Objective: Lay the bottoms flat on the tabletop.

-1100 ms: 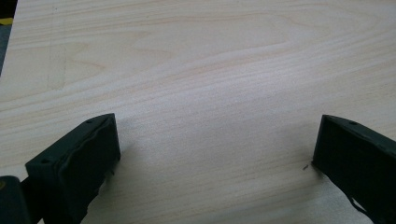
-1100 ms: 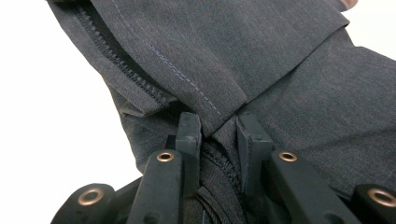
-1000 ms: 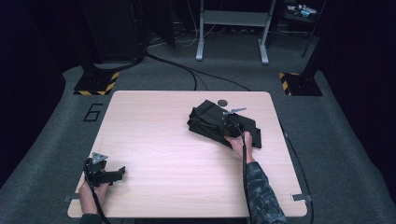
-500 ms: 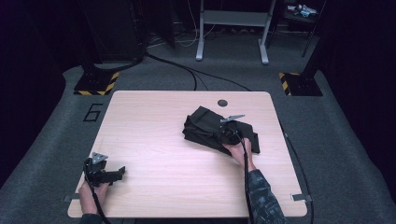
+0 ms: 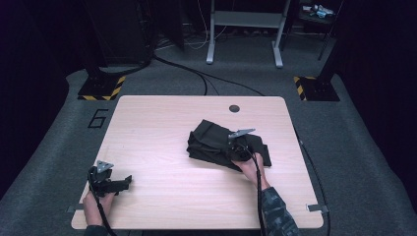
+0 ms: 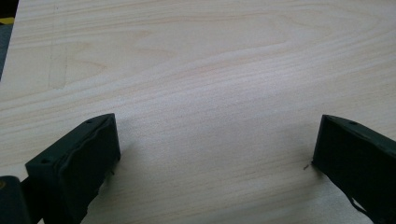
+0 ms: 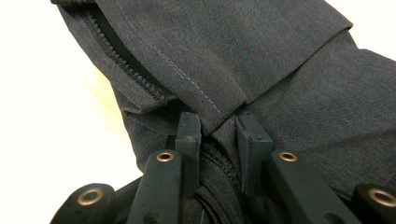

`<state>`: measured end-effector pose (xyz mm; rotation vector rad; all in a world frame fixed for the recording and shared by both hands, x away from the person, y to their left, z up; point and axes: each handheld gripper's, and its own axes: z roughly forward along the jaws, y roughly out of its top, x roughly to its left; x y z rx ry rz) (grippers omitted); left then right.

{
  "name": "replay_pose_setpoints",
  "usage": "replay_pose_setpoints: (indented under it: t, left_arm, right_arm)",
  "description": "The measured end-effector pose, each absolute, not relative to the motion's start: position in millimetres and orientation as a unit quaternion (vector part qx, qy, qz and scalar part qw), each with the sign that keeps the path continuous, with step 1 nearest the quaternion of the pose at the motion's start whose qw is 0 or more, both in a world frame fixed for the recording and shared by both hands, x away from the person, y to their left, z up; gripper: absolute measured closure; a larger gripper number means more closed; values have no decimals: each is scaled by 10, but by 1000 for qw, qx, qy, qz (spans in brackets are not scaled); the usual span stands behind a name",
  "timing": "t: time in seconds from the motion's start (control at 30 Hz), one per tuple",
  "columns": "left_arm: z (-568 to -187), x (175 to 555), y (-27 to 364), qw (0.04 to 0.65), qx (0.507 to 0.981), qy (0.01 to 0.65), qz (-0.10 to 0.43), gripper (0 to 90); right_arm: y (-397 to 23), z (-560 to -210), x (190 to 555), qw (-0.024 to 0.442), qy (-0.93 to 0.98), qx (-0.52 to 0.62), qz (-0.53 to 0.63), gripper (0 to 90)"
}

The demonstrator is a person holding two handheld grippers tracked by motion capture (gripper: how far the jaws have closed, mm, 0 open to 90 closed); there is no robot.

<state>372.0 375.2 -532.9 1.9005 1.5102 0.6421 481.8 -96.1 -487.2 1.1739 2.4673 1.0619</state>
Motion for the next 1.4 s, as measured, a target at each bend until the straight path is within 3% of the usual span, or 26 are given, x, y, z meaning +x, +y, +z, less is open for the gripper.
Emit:
replay_pose_setpoints:
  t: [1.3, 1.37, 1.4]
  left_arm:
    - [-5328, 3719, 3757, 308, 722, 570, 242, 1]
    - [-5327, 3719, 3758, 308, 722, 570, 243, 1]
    - [-5328, 3719, 3756, 308, 722, 570, 242, 1]
  right_arm:
    - [-730, -4875, 3931, 34, 874, 304, 377, 715]
    - [-726, -4871, 3903, 29, 875, 305, 376, 654]
    - [-735, -4863, 3913, 29, 873, 303, 382, 573]
